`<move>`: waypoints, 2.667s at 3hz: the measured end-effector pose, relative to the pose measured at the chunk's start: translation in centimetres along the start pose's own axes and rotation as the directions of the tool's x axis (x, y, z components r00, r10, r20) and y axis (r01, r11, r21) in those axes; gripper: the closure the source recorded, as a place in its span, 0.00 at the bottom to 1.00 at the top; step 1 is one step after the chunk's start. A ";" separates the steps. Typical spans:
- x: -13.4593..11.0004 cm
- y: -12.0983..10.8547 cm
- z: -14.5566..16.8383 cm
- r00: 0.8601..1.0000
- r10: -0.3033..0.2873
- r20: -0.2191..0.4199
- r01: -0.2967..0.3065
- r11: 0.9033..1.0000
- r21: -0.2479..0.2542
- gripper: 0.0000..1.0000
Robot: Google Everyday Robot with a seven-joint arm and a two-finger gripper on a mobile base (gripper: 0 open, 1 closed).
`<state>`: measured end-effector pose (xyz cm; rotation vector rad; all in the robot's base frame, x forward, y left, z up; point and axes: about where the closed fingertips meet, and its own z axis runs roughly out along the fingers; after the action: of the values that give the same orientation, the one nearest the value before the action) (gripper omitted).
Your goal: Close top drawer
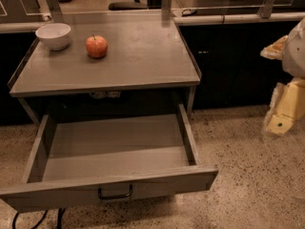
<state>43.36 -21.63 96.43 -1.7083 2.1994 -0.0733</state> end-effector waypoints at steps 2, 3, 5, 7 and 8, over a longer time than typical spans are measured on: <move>3.0 4.6 8.1 0.997 0.003 0.079 -0.002 1.000 -0.015 0.00; 5.0 8.0 14.6 0.994 0.031 0.103 -0.021 0.995 -0.098 0.00; 3.6 15.6 17.2 0.967 0.039 0.251 0.046 0.944 -0.328 0.00; 3.8 17.0 17.7 0.968 0.051 0.247 0.041 0.935 -0.352 0.00; 4.9 19.7 20.5 0.967 0.069 0.247 0.023 0.937 -0.350 0.00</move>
Offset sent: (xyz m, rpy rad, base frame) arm -0.0386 -0.0072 -0.1887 0.1248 0.0318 0.0109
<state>30.32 -17.36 71.03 -1.7498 2.1271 0.5485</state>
